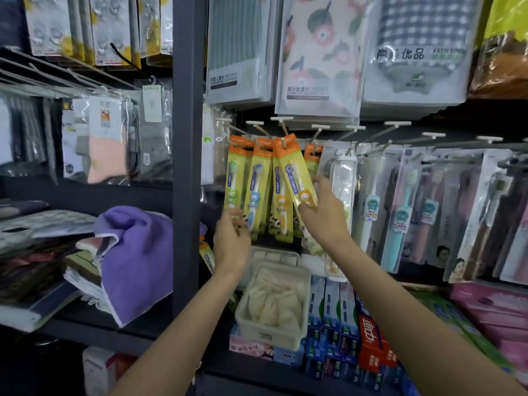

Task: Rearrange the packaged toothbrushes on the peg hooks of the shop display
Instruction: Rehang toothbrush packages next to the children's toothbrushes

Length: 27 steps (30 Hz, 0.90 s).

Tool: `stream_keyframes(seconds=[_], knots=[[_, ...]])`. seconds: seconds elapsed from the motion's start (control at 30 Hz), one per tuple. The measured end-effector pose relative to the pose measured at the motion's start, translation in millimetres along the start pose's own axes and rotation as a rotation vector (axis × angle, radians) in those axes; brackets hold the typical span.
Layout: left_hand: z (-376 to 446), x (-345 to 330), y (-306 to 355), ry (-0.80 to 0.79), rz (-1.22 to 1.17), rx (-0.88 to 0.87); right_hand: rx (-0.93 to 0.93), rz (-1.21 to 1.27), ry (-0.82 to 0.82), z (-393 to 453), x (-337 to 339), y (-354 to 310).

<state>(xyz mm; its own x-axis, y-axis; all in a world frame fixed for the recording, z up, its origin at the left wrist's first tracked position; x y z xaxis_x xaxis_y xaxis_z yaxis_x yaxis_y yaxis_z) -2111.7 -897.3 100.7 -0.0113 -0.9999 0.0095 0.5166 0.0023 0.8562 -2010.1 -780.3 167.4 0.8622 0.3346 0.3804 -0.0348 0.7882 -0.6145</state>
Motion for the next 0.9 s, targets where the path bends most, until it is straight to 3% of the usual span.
stream_keyframes(seconds=[0.13,0.3,0.37,0.43,0.53,0.9], knots=[[-24,26,11,0.003,0.113,-0.223,-0.035,-0.1,-0.077,-15,-12,4],[-63,82,2,0.125,0.23,-0.45,0.267,-0.11,0.054,-54,-24,0],[-74,104,-12,0.146,0.306,-0.433,0.32,-0.07,-0.133,-74,-51,9],[-79,121,-28,0.148,0.381,-0.393,0.355,-0.121,-0.432,-95,-90,24],[-80,134,-49,0.116,0.472,-0.355,0.259,-0.177,-0.673,-111,-142,44],[-69,131,-74,-0.076,0.629,-0.499,-0.209,-0.188,-0.674,-59,-263,76]])
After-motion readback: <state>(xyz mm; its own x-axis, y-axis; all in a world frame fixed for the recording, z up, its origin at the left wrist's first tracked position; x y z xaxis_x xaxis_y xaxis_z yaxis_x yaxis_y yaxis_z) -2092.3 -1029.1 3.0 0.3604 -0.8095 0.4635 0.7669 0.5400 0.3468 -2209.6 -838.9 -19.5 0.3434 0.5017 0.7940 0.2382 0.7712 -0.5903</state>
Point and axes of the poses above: each hand's wrist, its own z-axis towards the middle knuckle, its own x-axis out of the back of the hand, y = z × x, the point moved 2 cm from there along z, towards the middle knuckle, and after that the axes turned 6 degrees about y, right-handed, at the moved point
